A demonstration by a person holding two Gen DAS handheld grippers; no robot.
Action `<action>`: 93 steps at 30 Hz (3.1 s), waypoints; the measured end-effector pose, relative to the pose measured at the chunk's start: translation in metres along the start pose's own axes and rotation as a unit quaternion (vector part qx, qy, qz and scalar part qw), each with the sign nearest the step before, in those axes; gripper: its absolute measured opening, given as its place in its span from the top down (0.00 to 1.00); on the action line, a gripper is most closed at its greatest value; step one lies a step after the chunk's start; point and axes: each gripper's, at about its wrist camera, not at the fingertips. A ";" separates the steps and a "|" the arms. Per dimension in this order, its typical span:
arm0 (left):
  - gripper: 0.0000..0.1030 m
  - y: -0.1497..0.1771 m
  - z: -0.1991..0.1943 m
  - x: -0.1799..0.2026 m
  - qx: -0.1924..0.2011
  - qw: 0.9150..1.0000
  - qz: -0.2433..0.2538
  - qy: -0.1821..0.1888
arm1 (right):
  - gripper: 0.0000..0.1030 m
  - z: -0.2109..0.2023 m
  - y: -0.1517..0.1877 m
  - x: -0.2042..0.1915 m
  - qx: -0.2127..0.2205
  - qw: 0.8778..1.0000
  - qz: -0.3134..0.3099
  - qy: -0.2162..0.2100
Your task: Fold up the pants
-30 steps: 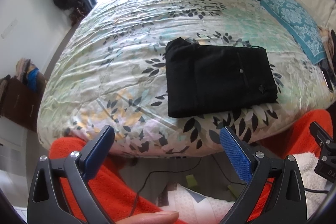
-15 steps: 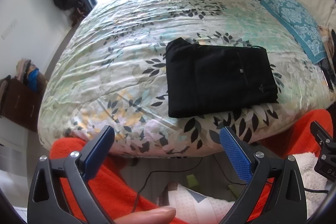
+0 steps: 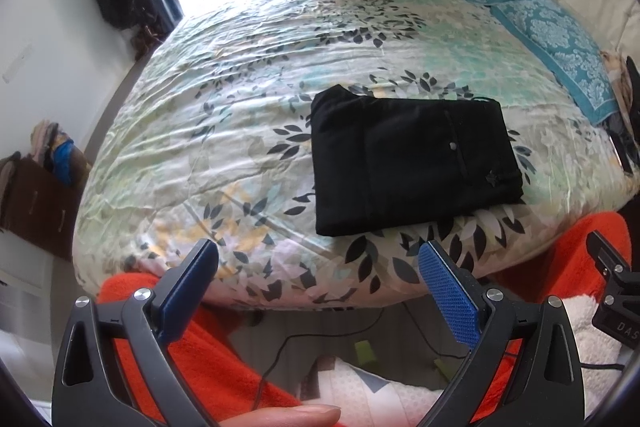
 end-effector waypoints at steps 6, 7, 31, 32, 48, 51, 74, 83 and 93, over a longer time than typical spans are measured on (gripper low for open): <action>0.02 0.000 -0.001 0.004 -0.001 1.000 0.002 0.001 | 0.00 -0.004 -0.003 0.004 0.008 1.000 0.005 -0.010; 0.02 0.000 -0.002 0.005 -0.001 1.000 0.003 0.002 | 0.00 -0.005 -0.003 0.004 0.008 1.000 0.005 -0.012; 0.02 0.002 -0.003 0.005 -0.004 1.000 -0.001 0.007 | 0.00 -0.015 -0.006 0.002 0.019 0.998 0.021 -0.048; 0.02 0.002 -0.003 0.005 -0.004 1.000 -0.001 0.007 | 0.00 -0.014 -0.006 0.003 0.019 0.998 0.021 -0.048; 0.02 0.003 0.102 -0.031 -0.034 0.999 -0.015 0.035 | 0.00 0.078 0.008 0.038 0.043 0.951 0.133 -0.275; 0.03 -0.004 0.157 -0.045 -0.090 0.984 -0.054 0.143 | 0.00 0.145 0.003 0.068 0.012 0.933 0.171 -0.317; 0.05 -0.058 0.294 -0.027 -0.183 0.955 -0.045 0.229 | 0.34 0.349 -0.051 0.061 -0.167 0.838 0.175 -0.489; 0.89 -0.072 0.240 -0.027 -0.110 0.958 -0.044 0.262 | 0.65 0.295 -0.062 0.052 -0.092 0.865 0.122 -0.477; 0.89 -0.124 0.245 -0.063 -0.051 0.967 -0.074 0.240 | 0.67 0.279 -0.112 0.032 -0.032 0.867 0.107 -0.485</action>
Point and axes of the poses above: each gripper's, at about its wrist camera, not at the fingertips, and z roughly the way its jaws point, x to its right, y to its underside, and after that the axes turned 2 degrees about x, right-handed
